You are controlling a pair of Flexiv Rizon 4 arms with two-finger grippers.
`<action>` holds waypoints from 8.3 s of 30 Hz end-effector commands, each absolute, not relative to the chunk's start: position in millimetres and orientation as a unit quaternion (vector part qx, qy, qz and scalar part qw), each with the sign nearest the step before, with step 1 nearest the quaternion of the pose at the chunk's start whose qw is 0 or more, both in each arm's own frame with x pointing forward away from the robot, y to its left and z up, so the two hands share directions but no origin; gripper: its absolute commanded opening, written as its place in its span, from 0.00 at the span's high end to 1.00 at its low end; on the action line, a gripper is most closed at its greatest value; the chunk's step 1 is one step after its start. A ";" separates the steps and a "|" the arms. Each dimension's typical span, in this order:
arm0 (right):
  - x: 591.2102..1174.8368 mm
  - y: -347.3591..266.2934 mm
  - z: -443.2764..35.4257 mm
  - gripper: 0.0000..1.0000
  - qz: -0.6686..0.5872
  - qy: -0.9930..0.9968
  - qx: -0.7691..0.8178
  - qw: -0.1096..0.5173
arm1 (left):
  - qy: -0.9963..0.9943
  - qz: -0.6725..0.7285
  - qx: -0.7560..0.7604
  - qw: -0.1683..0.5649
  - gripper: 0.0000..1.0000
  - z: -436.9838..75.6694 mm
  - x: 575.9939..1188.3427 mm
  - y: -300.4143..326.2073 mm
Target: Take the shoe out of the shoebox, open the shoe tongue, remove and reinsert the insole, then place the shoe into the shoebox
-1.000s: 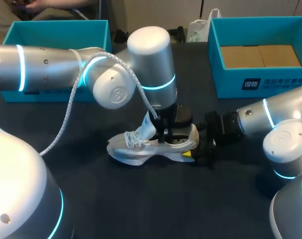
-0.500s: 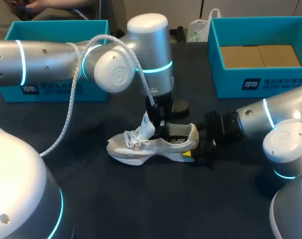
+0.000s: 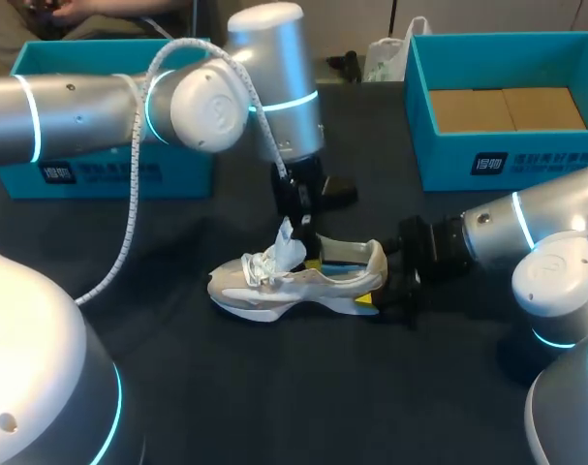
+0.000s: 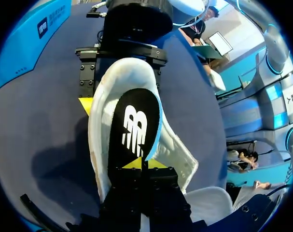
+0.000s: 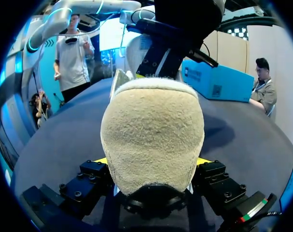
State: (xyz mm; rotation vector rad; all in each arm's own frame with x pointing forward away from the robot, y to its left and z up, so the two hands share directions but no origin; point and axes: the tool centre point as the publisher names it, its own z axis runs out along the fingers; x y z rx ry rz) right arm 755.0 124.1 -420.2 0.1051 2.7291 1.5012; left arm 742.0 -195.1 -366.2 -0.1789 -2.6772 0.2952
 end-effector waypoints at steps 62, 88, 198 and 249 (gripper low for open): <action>754.6 126.8 -423.1 1.00 0.480 0.877 0.034 0.013 | -0.957 0.258 -0.014 0.130 0.52 -293.3 729.6 -212.1; 754.6 126.8 -423.1 1.00 0.480 0.877 0.034 0.013 | -0.964 0.247 -0.046 -0.093 0.51 -311.2 710.4 -229.8; 754.6 126.8 -423.1 1.00 0.480 0.877 0.034 0.013 | -0.945 0.308 -0.086 0.066 1.00 -150.8 697.4 -304.8; 754.6 126.8 -423.1 1.00 0.480 0.877 0.034 0.013 | -0.745 0.633 -0.004 0.213 1.00 -41.5 731.1 -265.6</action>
